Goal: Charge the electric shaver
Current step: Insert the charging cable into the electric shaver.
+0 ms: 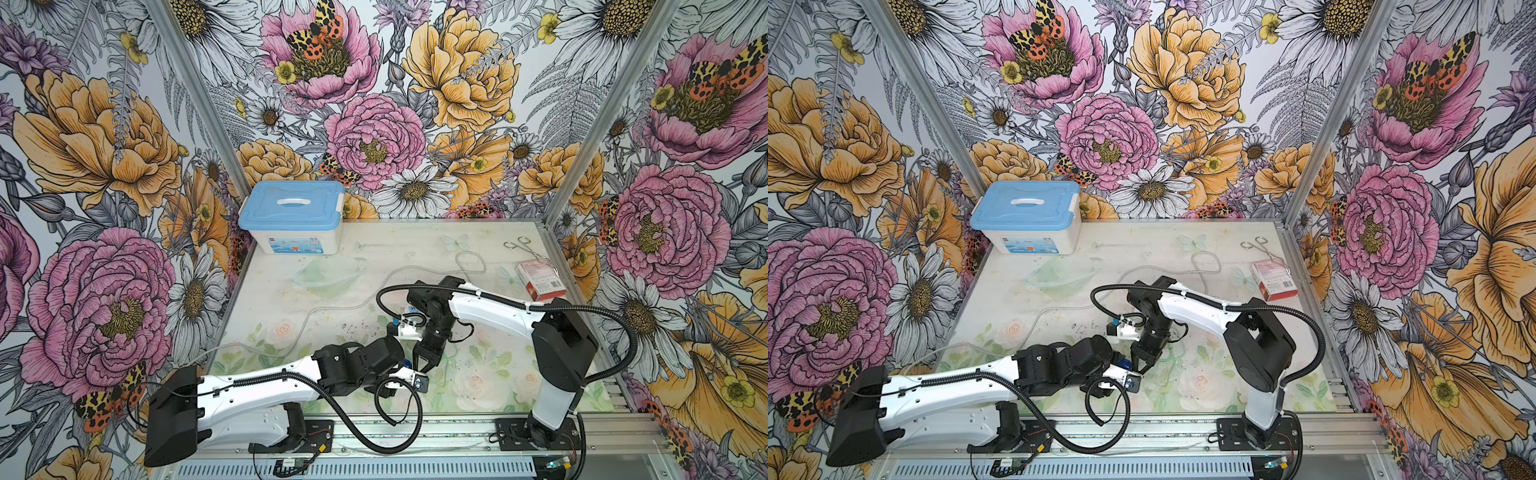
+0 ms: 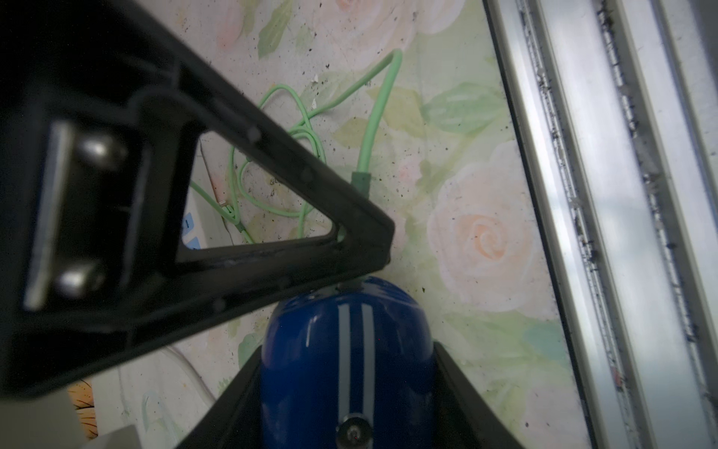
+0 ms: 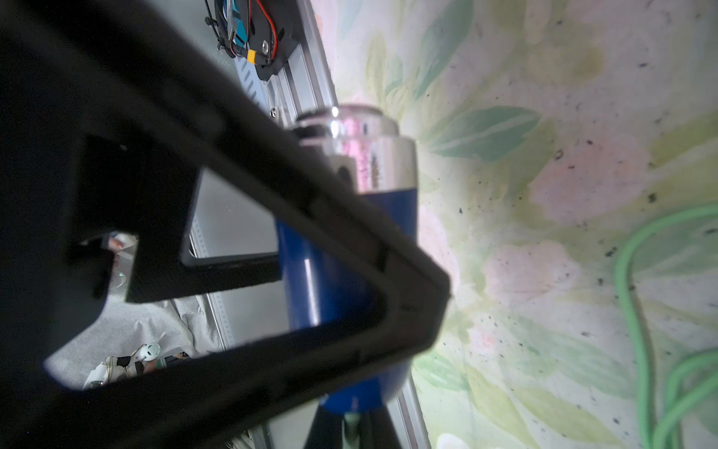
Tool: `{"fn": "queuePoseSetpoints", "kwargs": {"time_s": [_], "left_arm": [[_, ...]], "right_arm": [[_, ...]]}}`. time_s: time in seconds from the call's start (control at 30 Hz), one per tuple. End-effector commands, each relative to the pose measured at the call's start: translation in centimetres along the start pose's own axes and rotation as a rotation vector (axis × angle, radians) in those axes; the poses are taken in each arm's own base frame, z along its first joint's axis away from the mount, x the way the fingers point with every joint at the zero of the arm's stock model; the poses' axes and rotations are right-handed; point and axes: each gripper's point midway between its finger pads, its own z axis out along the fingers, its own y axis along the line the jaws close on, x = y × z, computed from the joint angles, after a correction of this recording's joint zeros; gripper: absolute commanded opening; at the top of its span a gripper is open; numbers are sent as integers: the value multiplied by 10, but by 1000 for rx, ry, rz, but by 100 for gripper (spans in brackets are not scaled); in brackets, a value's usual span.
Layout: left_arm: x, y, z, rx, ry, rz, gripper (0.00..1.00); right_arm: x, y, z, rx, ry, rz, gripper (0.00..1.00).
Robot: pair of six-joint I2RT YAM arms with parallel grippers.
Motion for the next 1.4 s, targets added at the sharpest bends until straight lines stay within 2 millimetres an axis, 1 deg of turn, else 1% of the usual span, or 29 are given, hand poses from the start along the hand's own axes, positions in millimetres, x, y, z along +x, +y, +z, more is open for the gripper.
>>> {"fn": "queuePoseSetpoints", "kwargs": {"time_s": [0.0, 0.07, 0.23, 0.4, 0.53, 0.73, 0.9, 0.97, 1.03, 1.17, 1.2, 1.27, 1.37], "left_arm": [[-108, 20, -38, -48, -487, 26, 0], [-111, 24, -41, -53, -511, 13, 0], [-115, 28, -47, -60, -543, -3, 0], [-119, 28, -51, -54, -561, 1, 0], [-126, 29, -53, -51, -586, 6, 0], [-133, 38, -58, -88, -624, -36, 0], [-129, 45, -61, -123, -622, -94, 0], [-123, 47, -60, -132, -611, -126, 0], [-114, 49, -57, -135, -578, -163, 0], [-79, 42, -42, -103, -461, -240, 0], [-71, 41, -39, -94, -438, -265, 0], [-57, 40, -33, -90, -399, -303, 0], [-36, 37, -23, -84, -319, -334, 0]], "right_arm": [[-84, 14, -28, 26, -277, -327, 0], [-87, 16, -26, 18, -275, -337, 0], [-86, 19, -16, -1, -251, -341, 0], [-88, 18, -22, 39, -260, -355, 0], [-98, 22, -29, 36, -282, -376, 0], [-104, 21, -24, 15, -279, -376, 0], [-101, 18, -21, 20, -276, -361, 0], [-100, 15, -21, 30, -280, -352, 0], [-98, 10, -24, 57, -289, -331, 0], [-91, 2, -38, 107, -346, -294, 0], [-88, 3, -40, 114, -358, -285, 3], [-83, -5, -52, 134, -395, -246, 7], [-71, -9, -59, 162, -419, -201, 12]]}}
